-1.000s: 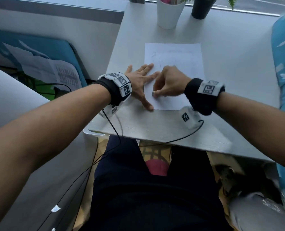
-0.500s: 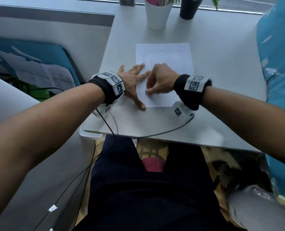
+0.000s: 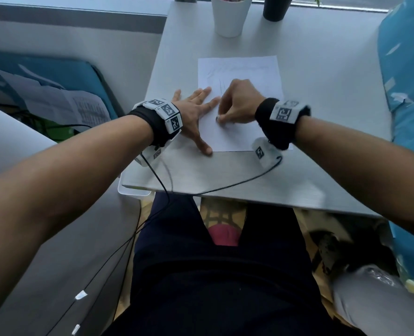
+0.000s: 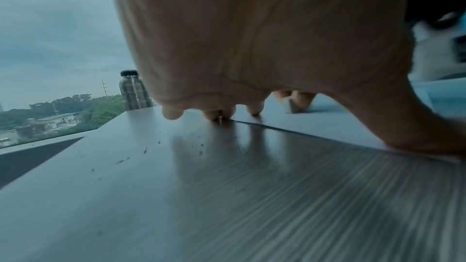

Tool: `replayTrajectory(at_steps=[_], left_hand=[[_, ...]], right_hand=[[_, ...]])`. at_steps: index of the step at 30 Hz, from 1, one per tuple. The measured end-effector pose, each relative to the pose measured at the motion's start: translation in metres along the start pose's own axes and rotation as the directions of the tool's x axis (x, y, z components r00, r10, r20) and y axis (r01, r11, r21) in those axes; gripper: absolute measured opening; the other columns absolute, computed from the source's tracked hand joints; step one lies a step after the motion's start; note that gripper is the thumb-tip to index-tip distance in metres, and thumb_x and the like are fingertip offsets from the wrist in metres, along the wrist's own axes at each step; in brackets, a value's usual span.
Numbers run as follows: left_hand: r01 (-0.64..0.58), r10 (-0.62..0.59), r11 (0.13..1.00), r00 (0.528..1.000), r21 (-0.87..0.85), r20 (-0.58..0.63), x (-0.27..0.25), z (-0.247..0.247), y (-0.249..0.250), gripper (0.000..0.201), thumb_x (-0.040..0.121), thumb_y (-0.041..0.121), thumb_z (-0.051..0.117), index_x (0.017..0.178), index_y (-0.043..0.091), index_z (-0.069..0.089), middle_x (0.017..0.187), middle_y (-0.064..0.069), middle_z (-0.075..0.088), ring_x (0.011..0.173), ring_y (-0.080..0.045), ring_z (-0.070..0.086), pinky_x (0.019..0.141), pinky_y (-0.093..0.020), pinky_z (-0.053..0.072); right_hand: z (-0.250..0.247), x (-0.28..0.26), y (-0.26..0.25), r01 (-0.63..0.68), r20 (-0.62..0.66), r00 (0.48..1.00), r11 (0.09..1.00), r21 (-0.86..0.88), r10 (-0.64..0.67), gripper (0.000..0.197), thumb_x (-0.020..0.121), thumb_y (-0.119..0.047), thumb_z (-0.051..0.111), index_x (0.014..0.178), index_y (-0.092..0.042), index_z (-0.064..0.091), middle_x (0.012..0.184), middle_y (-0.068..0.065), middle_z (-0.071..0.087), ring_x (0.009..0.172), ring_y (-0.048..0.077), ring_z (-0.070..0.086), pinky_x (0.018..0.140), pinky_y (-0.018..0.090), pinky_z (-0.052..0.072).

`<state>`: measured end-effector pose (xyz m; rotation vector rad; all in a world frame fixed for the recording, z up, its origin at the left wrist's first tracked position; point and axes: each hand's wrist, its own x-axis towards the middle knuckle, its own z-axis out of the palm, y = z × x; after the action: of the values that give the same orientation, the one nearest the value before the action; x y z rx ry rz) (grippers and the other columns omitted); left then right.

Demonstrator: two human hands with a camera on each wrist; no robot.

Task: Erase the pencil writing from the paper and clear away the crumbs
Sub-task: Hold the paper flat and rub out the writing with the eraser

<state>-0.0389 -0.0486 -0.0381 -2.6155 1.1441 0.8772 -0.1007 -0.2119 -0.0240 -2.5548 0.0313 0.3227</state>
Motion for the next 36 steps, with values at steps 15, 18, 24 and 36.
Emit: replayTrajectory(at_steps=[15, 18, 24, 36], left_hand=[[-0.019, 0.019, 0.999, 1.0, 0.026, -0.019, 0.0, 0.004, 0.0, 0.153, 0.04, 0.087, 0.07, 0.152, 0.034, -0.02, 0.159, 0.0, -0.03, 0.148, -0.018, -0.023, 0.115, -0.06, -0.015], [-0.02, 0.021, 0.999, 1.0, 0.038, -0.022, 0.003, 0.005, -0.003, 0.153, 0.041, 0.089, 0.068, 0.151, 0.034, -0.021, 0.158, 0.001, -0.032, 0.147, -0.017, -0.025, 0.115, -0.059, -0.016], [-0.074, 0.075, 0.997, 0.996, 0.023, -0.037, -0.001, 0.006, -0.007, 0.147, 0.046, 0.089, 0.066, 0.152, 0.035, -0.02, 0.158, 0.002, -0.031, 0.146, -0.016, -0.025, 0.115, -0.056, -0.018], [-0.457, 0.468, 0.872, 0.884, 0.177, -0.025, -0.037, 0.039, 0.056, 0.086, 0.092, 0.07, 0.024, 0.156, 0.023, -0.009, 0.163, 0.001, -0.016, 0.149, -0.018, -0.015, 0.117, -0.044, -0.012]], right_hand=[[-0.001, 0.0, 0.003, -0.022, -0.07, 0.997, 1.0, 0.019, 0.023, 0.012, 0.07, -0.023, 0.079, 0.077, -0.014, 0.079, 0.069, 0.001, 0.072, 0.052, -0.002, 0.059, 0.07, 0.025, 0.058], [0.014, -0.017, -0.008, 0.063, 0.104, 0.993, 0.998, -0.003, -0.062, 0.009, 0.072, -0.023, 0.079, 0.074, -0.014, 0.077, 0.065, -0.004, 0.071, 0.052, -0.002, 0.06, 0.06, 0.019, 0.054], [-0.032, -0.011, 0.04, -0.181, -0.067, 0.981, 0.983, 0.007, 0.181, 0.014, 0.077, -0.02, 0.077, 0.086, -0.009, 0.076, 0.085, 0.009, 0.073, 0.056, 0.009, 0.063, 0.046, 0.016, 0.049], [-0.027, -0.013, 0.062, -0.258, -0.027, 0.966, 0.963, -0.074, 0.256, 0.008, 0.07, -0.028, 0.076, 0.071, -0.026, 0.069, 0.098, 0.01, 0.067, 0.083, 0.023, 0.066, 0.069, 0.025, 0.048]])
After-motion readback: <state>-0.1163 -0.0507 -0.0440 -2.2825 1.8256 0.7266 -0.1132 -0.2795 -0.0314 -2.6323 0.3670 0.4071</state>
